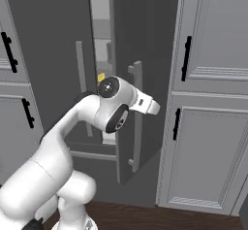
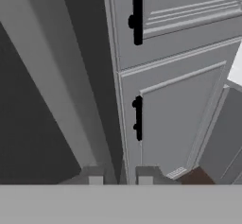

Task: Grab a lemon wedge from the fridge and one ice cube from the ice bowl, and put them in the glass of lemonade.

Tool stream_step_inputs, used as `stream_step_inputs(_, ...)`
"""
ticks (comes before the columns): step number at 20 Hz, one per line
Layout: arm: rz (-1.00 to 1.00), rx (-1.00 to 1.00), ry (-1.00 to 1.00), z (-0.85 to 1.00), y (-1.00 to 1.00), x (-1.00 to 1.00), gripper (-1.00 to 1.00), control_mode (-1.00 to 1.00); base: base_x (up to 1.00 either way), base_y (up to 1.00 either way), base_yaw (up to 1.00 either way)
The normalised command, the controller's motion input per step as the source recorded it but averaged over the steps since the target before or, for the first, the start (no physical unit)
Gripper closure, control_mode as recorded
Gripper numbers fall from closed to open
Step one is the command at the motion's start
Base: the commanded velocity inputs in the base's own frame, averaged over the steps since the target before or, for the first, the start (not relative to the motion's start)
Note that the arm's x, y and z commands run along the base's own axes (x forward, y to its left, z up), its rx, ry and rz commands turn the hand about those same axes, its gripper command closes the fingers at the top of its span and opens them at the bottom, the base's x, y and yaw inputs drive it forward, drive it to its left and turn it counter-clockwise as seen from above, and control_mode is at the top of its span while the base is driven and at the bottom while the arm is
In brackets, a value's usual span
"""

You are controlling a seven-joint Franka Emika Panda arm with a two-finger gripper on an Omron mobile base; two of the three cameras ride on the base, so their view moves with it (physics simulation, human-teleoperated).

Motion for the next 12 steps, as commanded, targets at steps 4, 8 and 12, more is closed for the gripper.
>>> stream_step_inputs(4,-0.02,0.00,-0.02,0.72,-0.05,-0.82,-1.00,-1.00,0.00,0.00,0.00)
stream_step_inputs(8,0.03,-0.02,-0.02,1.00,0.28,-0.98,-1.00,-1.00,0.00,0.00,0.00)
stream_step_inputs(12,0.14,-0.15,0.00,0.81,0.92,-0.73,-1.00,-1.00,0.00,0.00,0.00)
